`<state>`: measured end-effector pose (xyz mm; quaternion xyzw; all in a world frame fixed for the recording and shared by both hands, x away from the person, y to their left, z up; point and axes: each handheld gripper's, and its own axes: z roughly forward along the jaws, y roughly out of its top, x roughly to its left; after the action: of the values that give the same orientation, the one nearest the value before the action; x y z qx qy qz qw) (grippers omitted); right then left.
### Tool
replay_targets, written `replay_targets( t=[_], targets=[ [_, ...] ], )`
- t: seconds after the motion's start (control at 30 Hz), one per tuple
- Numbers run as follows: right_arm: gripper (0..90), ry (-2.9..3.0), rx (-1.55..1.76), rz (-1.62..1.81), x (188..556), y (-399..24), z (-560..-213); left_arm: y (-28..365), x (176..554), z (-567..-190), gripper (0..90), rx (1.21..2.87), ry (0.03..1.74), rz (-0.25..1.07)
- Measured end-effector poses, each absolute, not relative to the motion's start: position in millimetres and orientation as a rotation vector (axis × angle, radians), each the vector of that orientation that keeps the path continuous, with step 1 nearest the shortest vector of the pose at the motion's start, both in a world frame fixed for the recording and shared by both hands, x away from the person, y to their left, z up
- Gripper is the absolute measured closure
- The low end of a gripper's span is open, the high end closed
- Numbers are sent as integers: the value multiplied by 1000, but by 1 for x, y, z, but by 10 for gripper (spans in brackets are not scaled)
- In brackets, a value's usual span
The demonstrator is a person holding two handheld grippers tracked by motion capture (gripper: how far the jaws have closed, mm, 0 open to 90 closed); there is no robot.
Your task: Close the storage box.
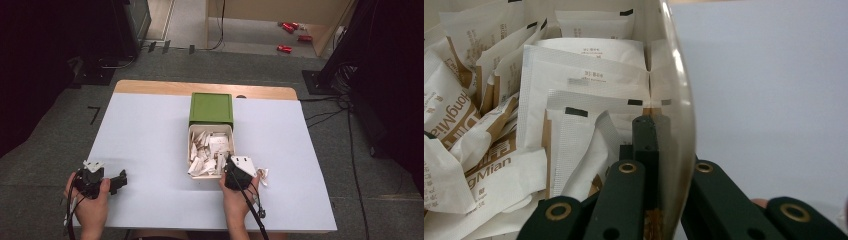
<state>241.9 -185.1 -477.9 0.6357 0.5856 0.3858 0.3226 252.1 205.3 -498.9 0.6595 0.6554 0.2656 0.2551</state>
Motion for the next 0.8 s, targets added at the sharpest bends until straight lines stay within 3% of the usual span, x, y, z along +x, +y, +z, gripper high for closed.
replay_targets(
  t=[0.8],
  targets=[
    [898, 1537, 1672, 1019, 265, -185, -477, 205, 252, -499, 0, 1790, 1780, 721]
  ],
)
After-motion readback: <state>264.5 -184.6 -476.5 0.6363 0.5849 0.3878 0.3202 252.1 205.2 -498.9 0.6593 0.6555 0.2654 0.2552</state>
